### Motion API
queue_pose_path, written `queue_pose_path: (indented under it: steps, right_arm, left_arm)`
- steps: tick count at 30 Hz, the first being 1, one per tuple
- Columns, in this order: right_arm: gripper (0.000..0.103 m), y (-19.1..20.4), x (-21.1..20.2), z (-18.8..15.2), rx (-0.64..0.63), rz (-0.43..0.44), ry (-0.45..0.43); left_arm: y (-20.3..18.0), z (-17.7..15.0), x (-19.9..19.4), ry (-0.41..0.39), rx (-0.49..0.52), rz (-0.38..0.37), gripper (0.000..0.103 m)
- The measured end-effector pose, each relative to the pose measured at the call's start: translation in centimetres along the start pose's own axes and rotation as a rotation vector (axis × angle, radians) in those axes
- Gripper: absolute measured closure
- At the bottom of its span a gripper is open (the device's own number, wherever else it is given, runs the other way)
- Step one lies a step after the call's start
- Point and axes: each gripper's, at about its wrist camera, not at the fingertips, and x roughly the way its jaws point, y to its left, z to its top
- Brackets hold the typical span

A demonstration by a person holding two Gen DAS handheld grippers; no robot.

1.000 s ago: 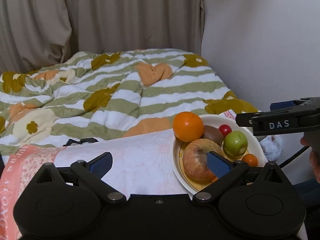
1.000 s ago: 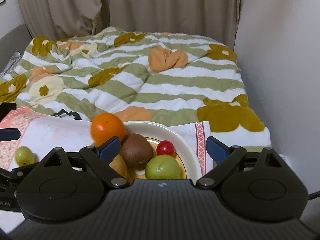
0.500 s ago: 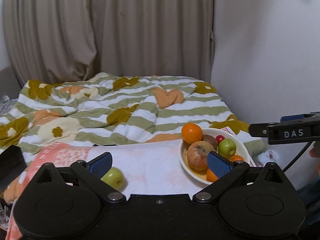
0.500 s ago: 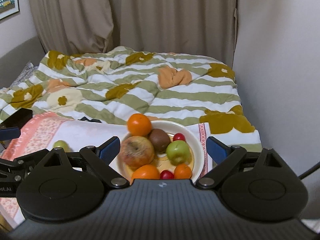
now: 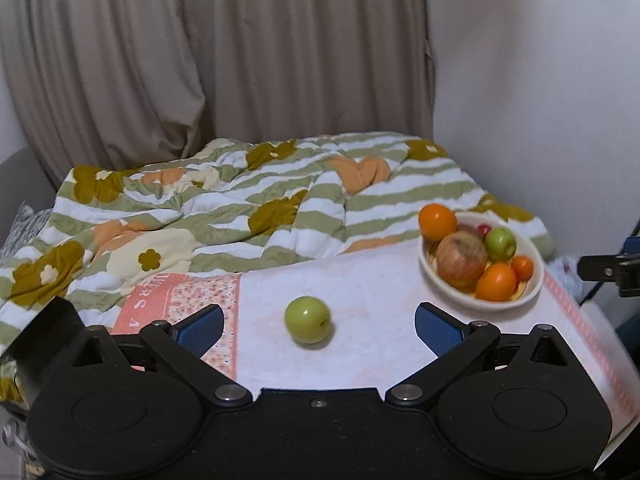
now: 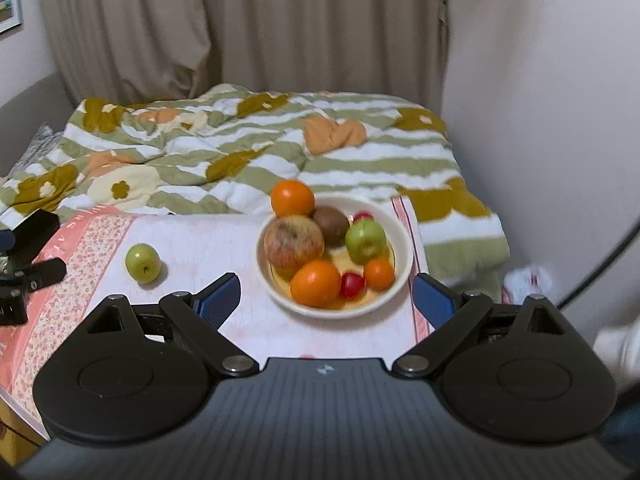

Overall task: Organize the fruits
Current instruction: 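Grasp the green apple with the left tool while the right tool grasps the last mandarin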

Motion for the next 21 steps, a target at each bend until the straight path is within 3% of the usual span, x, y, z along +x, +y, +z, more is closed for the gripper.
queue_pose_path:
  steps: [14, 21]
  right_arm:
    - [0.000, 3.5, 3.3, -5.8, 0.238, -0.188, 0.062]
    - [0.000, 4.1, 6.5, -7.4, 0.258, -0.223, 0.087]
  left_arm:
    - [4.3, -0.7, 8.7, 0.053, 0.224, -0.172, 0.000]
    - [5.2, -0.8, 14.1, 0.132, 0.209, -0.221, 0.003]
